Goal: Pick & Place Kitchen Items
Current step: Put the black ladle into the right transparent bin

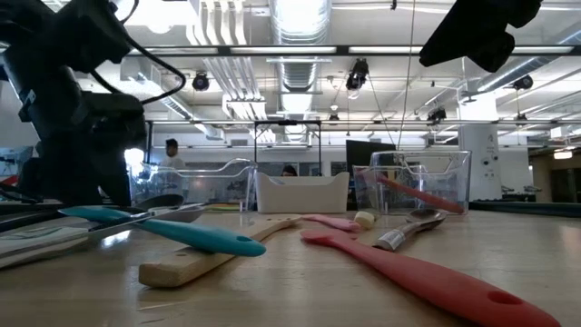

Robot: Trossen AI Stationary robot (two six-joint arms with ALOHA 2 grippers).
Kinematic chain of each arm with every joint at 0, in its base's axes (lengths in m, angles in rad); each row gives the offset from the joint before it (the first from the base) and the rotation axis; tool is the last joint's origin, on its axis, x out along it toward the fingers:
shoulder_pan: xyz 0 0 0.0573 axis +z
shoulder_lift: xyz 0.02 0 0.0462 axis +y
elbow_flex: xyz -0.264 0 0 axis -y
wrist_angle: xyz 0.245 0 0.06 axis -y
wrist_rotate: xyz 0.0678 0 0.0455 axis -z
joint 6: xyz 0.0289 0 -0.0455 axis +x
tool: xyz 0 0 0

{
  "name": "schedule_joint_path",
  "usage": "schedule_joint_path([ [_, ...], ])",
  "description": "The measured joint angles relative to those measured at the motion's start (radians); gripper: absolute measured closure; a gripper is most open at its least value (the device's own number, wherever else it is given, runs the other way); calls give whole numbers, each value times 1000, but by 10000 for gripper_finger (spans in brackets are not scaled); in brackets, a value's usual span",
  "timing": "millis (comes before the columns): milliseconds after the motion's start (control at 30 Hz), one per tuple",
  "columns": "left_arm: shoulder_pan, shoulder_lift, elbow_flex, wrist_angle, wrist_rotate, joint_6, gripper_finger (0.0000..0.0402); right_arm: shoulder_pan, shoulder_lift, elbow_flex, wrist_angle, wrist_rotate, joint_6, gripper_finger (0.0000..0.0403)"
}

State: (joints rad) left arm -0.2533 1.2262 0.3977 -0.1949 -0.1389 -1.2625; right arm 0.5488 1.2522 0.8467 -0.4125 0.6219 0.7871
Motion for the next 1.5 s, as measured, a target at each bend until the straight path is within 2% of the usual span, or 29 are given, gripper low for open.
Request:
schedule_joint_path([
  [133, 9, 58, 0, 67, -1, 3, 140, -2, 0, 0, -1, 11, -10, 365],
  [367, 18, 137, 3, 79, -36, -4, 140, -2, 0, 0, -1, 12, -32, 365],
  [633, 19, 156, 4, 59, -71, -16, 161, -2, 0, 0, -2, 11, -38, 365],
  [1267, 20, 145, 22, -130, -90, 30, 268, -2, 0, 0, -2, 10, -37, 365],
  [1367, 20, 145, 23, -165, -101, 57, 299, -2, 0, 0, -2, 10, -37, 365],
  [1500, 22, 140, 31, -187, -101, 108, 360, -2, 0, 0, -2, 9, -37, 365],
])
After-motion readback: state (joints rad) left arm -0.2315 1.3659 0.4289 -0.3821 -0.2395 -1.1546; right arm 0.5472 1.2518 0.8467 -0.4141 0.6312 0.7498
